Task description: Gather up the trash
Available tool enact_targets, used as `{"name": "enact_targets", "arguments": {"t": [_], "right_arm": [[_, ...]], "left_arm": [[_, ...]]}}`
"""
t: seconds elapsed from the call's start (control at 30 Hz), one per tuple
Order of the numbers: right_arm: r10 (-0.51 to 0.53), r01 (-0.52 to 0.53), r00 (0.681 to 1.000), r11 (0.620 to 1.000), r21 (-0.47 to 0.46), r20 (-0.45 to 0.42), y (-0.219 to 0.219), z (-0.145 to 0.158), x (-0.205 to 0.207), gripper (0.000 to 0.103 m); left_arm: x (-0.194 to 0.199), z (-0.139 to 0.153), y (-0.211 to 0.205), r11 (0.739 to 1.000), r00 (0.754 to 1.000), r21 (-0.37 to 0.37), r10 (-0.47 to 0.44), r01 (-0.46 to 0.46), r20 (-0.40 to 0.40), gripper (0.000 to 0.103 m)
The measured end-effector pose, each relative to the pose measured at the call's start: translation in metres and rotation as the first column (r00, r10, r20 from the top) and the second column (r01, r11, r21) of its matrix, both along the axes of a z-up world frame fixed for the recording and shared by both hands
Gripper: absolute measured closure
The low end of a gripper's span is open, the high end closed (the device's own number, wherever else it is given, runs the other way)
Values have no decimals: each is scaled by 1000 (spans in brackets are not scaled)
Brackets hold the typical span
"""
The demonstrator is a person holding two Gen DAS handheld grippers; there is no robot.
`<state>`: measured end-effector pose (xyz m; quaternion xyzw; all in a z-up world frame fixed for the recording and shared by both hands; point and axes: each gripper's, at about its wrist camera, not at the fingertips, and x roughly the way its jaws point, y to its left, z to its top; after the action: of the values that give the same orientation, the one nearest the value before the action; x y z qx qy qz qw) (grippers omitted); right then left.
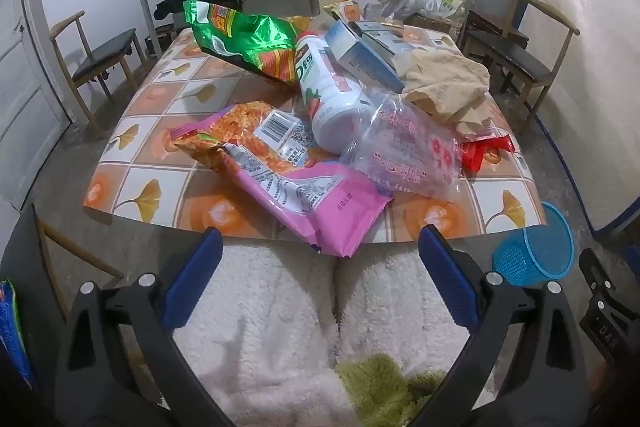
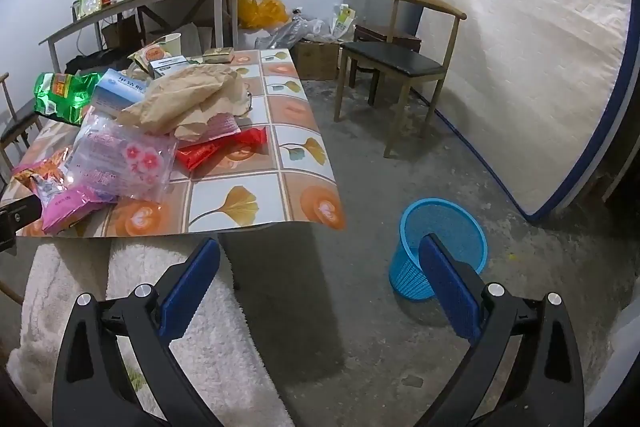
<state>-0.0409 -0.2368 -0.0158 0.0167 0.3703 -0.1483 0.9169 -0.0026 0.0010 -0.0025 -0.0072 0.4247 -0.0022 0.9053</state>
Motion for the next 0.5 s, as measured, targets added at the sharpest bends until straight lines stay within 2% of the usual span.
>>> {"name": "enact_targets", "arguments": {"t": [0.5], "right_arm": [[-7,7,1000,1000,4,-10,1,-2,1,6]], "left_arm": [[0,-1,-1,1000,1000,-7,-9,9,-9,9]]}}
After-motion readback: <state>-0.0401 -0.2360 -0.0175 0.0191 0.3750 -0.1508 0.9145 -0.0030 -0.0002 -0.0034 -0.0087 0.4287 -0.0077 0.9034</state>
